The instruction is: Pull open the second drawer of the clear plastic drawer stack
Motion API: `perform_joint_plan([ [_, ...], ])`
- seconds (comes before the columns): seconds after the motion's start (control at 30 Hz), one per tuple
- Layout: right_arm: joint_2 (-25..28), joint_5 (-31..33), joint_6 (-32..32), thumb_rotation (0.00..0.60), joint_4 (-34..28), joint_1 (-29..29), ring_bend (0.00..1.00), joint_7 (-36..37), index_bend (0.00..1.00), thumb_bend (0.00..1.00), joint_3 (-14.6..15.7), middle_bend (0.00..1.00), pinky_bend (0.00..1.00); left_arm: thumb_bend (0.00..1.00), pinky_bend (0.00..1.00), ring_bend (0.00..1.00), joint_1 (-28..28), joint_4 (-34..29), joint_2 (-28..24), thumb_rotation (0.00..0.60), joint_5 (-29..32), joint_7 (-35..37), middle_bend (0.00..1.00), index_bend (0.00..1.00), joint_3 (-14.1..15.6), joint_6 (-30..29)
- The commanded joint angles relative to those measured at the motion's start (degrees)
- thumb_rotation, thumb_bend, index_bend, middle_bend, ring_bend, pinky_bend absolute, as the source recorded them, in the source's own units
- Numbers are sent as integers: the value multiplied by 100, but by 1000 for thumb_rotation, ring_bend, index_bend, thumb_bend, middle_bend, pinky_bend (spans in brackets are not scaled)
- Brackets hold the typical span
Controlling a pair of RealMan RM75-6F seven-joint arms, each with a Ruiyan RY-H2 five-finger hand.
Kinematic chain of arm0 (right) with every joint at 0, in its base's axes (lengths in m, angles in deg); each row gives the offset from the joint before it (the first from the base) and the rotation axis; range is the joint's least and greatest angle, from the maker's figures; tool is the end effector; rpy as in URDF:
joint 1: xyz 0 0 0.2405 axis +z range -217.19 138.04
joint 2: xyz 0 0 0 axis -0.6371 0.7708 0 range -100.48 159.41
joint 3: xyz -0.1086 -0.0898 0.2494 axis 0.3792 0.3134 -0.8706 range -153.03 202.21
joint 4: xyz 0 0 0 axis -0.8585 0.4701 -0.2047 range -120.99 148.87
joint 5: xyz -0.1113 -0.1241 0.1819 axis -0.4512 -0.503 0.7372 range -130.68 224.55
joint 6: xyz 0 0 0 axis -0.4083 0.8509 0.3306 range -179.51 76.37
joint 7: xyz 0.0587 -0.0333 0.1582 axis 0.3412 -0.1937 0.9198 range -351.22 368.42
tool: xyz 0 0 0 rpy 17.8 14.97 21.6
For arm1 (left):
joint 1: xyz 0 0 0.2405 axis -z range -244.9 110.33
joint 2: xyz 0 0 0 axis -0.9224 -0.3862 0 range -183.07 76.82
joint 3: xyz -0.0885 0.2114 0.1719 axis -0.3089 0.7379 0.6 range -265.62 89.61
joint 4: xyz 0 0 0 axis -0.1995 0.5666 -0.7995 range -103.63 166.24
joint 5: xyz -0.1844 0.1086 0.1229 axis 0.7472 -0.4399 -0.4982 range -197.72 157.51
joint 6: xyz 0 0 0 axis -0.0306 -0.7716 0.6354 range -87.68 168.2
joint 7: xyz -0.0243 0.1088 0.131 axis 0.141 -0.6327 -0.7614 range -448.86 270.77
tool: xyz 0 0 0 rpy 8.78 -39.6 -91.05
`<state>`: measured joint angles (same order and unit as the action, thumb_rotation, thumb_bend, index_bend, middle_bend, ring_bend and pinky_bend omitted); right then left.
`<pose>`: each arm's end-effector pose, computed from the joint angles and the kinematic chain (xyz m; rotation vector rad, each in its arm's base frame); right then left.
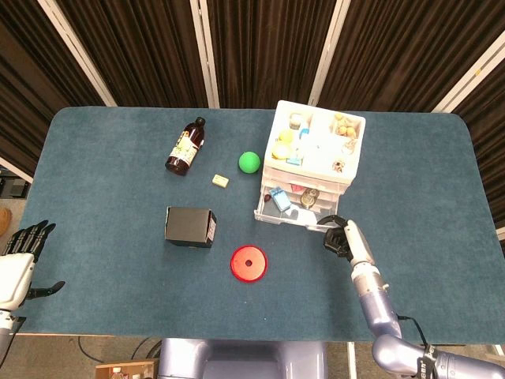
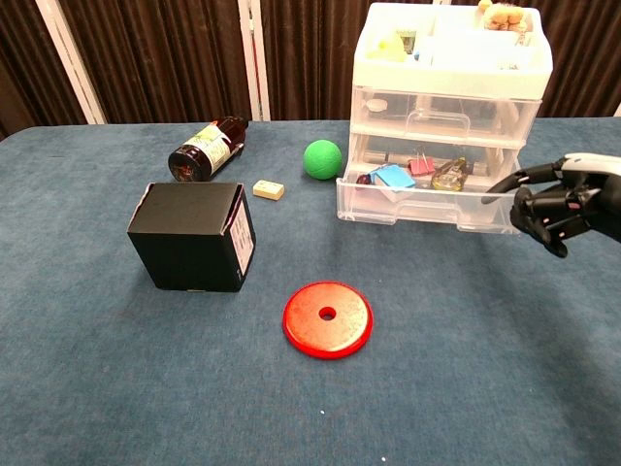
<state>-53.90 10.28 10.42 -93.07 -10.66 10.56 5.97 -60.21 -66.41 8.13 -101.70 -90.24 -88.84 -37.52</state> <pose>-0.2022 -0.3371 -0.0236 0.9961 -1.9243 1.1309 -0.3507 0.2153 0.1249 -1.4295 -1.0511 -0.8130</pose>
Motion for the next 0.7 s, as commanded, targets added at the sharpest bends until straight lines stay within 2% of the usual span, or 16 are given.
perform_joint_plan([
  [0.03,-3,-103,30,600,-60,-76,746,56,417,776,78,729,760,34,11,0,-2,5,1,600,-10,-1,0,11,3,-7],
  [0.1,-12,-193,70,600,-82,-117,738,75,381,776,118,723,760,34,11,0,-4,11,4,600,-24,-2,0,11,4,-19],
  [0.2,-7,-319,103,600,-106,-160,702,78,104,717,171,681,760,35,11,0,-7,20,8,600,-35,1,0,11,4,-33],
  [0.23,14,-388,106,600,-113,-166,685,39,14,648,209,662,760,35,11,0,-10,22,7,600,-36,1,0,11,2,-41],
  [0.33,63,-563,148,600,-149,-193,667,-17,0,519,264,638,760,35,11,0,-12,33,11,600,-43,0,0,11,-1,-54],
  [0.43,122,-765,305,600,-218,-240,663,-83,0,455,278,633,760,35,11,0,-16,45,14,600,-40,-4,0,10,-4,-64],
  [0.7,473,-1498,1061,600,-663,-478,656,-747,0,446,585,615,760,34,11,0,-42,35,1,600,-60,-18,0,11,-9,-132],
])
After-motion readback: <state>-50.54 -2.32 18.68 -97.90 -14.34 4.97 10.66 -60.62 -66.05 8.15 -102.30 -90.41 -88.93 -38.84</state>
